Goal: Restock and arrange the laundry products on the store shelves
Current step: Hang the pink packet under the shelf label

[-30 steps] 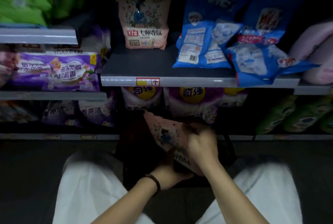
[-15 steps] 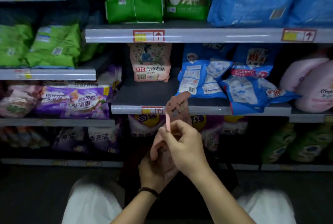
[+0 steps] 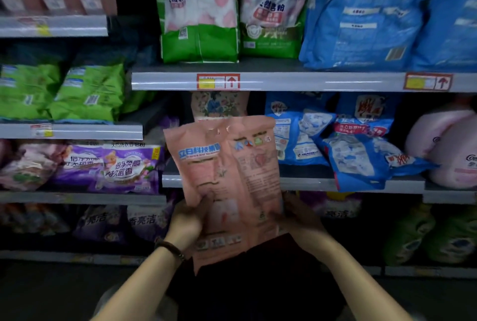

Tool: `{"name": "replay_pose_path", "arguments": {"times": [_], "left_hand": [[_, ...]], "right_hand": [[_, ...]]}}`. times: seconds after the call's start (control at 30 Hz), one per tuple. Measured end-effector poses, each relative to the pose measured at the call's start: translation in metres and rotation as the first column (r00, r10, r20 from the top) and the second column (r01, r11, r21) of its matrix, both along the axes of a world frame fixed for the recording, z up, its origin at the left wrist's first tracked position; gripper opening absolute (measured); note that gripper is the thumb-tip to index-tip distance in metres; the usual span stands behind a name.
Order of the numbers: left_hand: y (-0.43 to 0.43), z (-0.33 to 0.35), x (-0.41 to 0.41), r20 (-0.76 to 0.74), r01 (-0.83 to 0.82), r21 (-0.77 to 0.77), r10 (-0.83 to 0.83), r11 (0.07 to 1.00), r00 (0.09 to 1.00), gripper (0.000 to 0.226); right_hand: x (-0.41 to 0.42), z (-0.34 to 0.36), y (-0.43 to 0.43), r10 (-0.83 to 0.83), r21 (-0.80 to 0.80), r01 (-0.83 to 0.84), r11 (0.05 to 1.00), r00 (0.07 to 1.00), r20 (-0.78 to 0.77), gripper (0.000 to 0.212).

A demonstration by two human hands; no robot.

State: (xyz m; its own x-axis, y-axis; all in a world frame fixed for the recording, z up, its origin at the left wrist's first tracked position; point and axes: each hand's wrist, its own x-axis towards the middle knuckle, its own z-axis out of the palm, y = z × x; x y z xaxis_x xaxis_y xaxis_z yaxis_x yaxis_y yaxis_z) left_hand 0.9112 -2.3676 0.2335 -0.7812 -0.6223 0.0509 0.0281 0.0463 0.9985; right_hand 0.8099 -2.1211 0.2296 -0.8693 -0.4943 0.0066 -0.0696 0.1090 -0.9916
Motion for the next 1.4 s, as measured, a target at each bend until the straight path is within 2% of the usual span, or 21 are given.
{"name": "replay_pose_path", "arguments": {"times": [0.13, 0.17, 0.27, 0.33, 0.43, 0.53, 0.6, 0.73, 0.87, 0.93, 1.0, 1.07, 1.1, 1.13, 1.23, 1.33, 1.4], "left_hand": [[-0.026, 0.006, -0.008, 0.072, 0.039, 0.224, -0.057, 0.974, 0.996, 0.064], [-0.027, 0.01, -0.01, 0.082, 0.058, 0.275, -0.084, 0.96, 0.993, 0.065], [-0.033, 0.022, -0.022, 0.055, 0.139, 0.366, -0.17, 0.92, 0.984, 0.042], [-0.042, 0.023, -0.026, 0.039, 0.218, 0.382, -0.251, 0.898, 0.967, 0.04], [-0.061, 0.006, -0.021, 0.074, 0.34, 0.24, -0.366, 0.909, 0.928, 0.044], [-0.075, -0.028, -0.021, 0.179, 0.36, 0.04, -0.361, 0.932, 0.915, 0.065], [-0.083, -0.038, -0.03, 0.212, 0.322, -0.044, -0.307, 0.946, 0.928, 0.071], [-0.098, -0.028, -0.058, 0.182, 0.215, -0.098, -0.194, 0.972, 0.964, 0.067], [-0.131, -0.017, -0.1, 0.142, 0.126, -0.172, -0.102, 0.977, 0.985, 0.071], [-0.146, -0.009, -0.127, 0.155, 0.112, -0.234, -0.077, 0.966, 0.985, 0.065], [-0.16, -0.001, -0.157, 0.157, 0.095, -0.295, -0.05, 0.951, 0.986, 0.048], [-0.173, 0.008, -0.187, 0.171, 0.045, -0.372, 0.021, 0.927, 0.985, 0.028], [-0.18, 0.01, -0.202, 0.166, -0.002, -0.41, 0.076, 0.912, 0.983, 0.026], [-0.187, 0.009, -0.218, 0.158, -0.06, -0.447, 0.145, 0.892, 0.977, 0.031], [-0.205, -0.007, -0.258, 0.271, -0.132, -0.46, 0.281, 0.878, 0.921, 0.044], [-0.201, -0.022, -0.276, 0.285, -0.189, -0.377, 0.308, 0.907, 0.908, 0.082], [-0.193, -0.026, -0.276, 0.247, -0.189, -0.377, 0.295, 0.907, 0.923, 0.082]], "right_hand": [[-0.017, 0.016, -0.008, 0.085, -0.043, -0.082, 0.996, 0.995, 0.057, 0.043], [-0.021, 0.017, -0.012, 0.084, -0.061, -0.08, 0.995, 0.994, 0.072, 0.041], [-0.03, 0.017, -0.024, -0.003, -0.097, 0.014, 0.995, 0.993, 0.117, 0.035], [-0.033, 0.016, -0.031, -0.062, -0.094, 0.076, 0.993, 0.988, 0.139, 0.032], [-0.039, 0.011, -0.04, -0.113, -0.127, 0.137, 0.982, 0.977, 0.18, 0.03], [-0.047, 0.003, -0.054, -0.172, -0.123, 0.188, 0.974, 0.976, 0.135, 0.027], [-0.056, -0.002, -0.068, -0.204, -0.08, 0.21, 0.974, 0.976, 0.079, 0.028], [-0.083, -0.007, -0.096, -0.223, 0.031, 0.222, 0.975, 0.975, 0.025, 0.043], [-0.124, 0.003, -0.127, -0.214, 0.046, 0.217, 0.975, 0.975, -0.055, 0.046], [-0.146, 0.011, -0.146, -0.216, 0.097, 0.229, 0.969, 0.968, -0.123, 0.037], [-0.17, 0.017, -0.168, -0.244, 0.182, 0.285, 0.941, 0.945, -0.217, 0.027], [-0.195, 0.022, -0.193, -0.296, 0.237, 0.377, 0.895, 0.901, -0.317, 0.023], [-0.206, 0.025, -0.205, -0.304, 0.257, 0.407, 0.876, 0.882, -0.36, 0.021], [-0.216, 0.027, -0.216, -0.303, 0.279, 0.428, 0.86, 0.867, -0.396, 0.019], [-0.241, 0.023, -0.236, -0.284, 0.374, 0.437, 0.818, 0.872, -0.398, 0.019], [-0.246, 0.002, -0.242, -0.225, 0.446, 0.346, 0.825, 0.927, -0.302, 0.03], [-0.244, -0.01, -0.241, -0.225, 0.441, 0.339, 0.831, 0.93, -0.292, 0.033]]}}
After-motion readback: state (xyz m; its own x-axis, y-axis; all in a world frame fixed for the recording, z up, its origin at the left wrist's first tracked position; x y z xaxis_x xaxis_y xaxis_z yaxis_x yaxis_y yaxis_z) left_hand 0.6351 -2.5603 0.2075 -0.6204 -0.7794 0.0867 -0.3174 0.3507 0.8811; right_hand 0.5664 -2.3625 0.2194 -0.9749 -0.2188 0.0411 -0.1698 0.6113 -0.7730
